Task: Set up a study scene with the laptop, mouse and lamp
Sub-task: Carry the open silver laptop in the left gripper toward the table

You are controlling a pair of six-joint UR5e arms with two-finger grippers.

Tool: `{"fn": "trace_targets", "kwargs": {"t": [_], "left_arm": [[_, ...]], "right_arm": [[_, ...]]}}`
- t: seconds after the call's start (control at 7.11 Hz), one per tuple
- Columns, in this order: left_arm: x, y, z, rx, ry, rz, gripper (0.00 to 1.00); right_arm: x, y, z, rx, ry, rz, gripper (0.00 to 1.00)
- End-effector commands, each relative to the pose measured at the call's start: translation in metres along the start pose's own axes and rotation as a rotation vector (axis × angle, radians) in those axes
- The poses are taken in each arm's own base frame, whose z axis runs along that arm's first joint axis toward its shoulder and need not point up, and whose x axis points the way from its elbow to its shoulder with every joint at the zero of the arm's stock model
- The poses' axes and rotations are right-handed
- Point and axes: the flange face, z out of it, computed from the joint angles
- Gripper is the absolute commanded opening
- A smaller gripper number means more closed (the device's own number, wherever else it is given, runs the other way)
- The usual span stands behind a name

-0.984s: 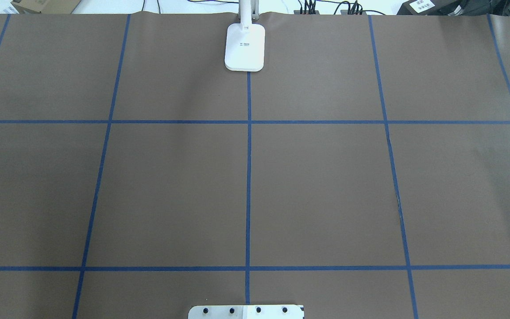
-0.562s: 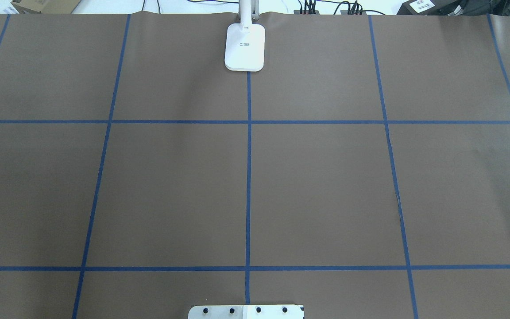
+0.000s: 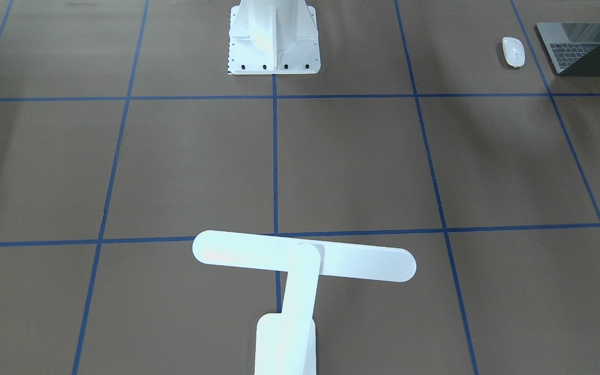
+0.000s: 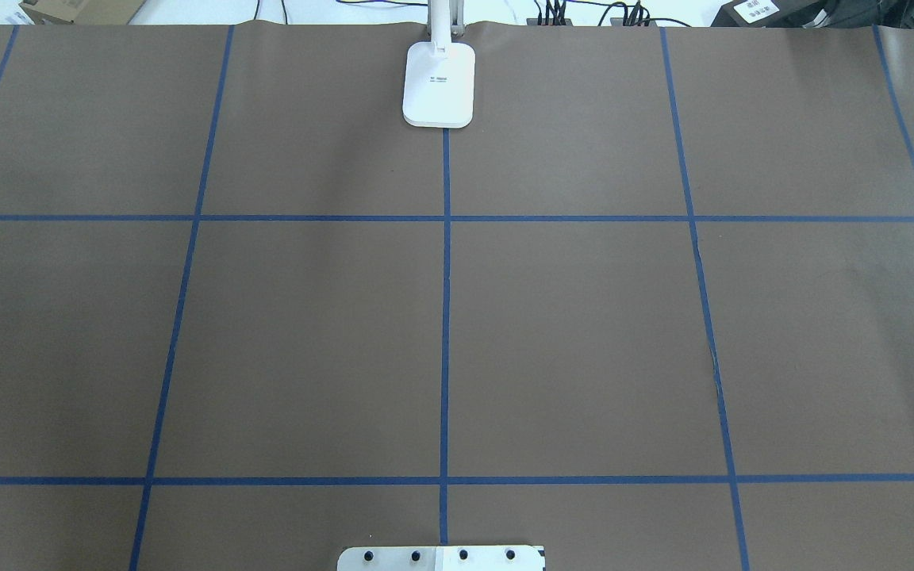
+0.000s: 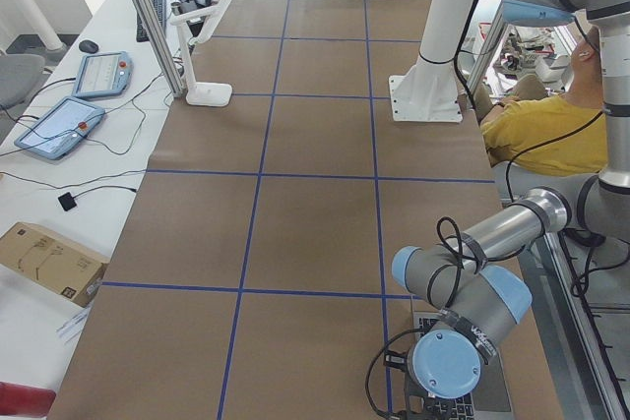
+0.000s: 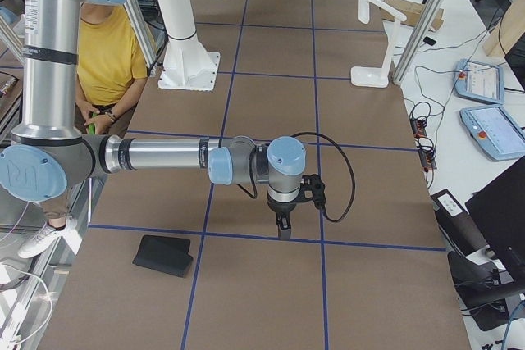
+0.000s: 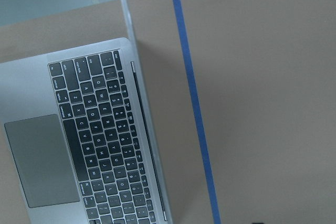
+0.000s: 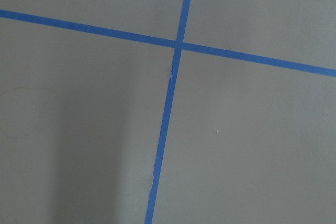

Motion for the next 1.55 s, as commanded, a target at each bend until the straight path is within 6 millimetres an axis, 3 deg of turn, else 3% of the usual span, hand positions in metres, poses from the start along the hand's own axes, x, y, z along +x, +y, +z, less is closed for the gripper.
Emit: {"fn": "trace_targets", "kwargs": {"t": [0.0, 0.14, 0.7, 0.98, 1.41], "left_arm": [[0.002, 0.001, 0.000, -0.007, 0.011, -0.001, 0.10], [0.005, 0.002, -0.004, -0.004, 0.021, 0.011, 0.00], [0.027, 0.021, -0.034, 0.035, 0.058, 0.057, 0.00], [0.063, 0.030, -0.068, 0.050, 0.129, 0.043, 0.00], [0.137, 0.053, -0.120, 0.080, 0.199, 0.089, 0.00]], "right_arm": [[0.000, 0.000, 0.000, -0.001, 0.000, 0.001, 1.00], [0.001, 0.001, 0.001, -0.003, 0.000, 0.003, 1.00], [0.001, -0.001, 0.001, -0.003, -0.002, 0.003, 1.00], [0.001, -0.002, 0.001, -0.002, -0.002, 0.002, 1.00], [0.001, -0.001, 0.001, -0.003, -0.003, 0.004, 1.00]]}}
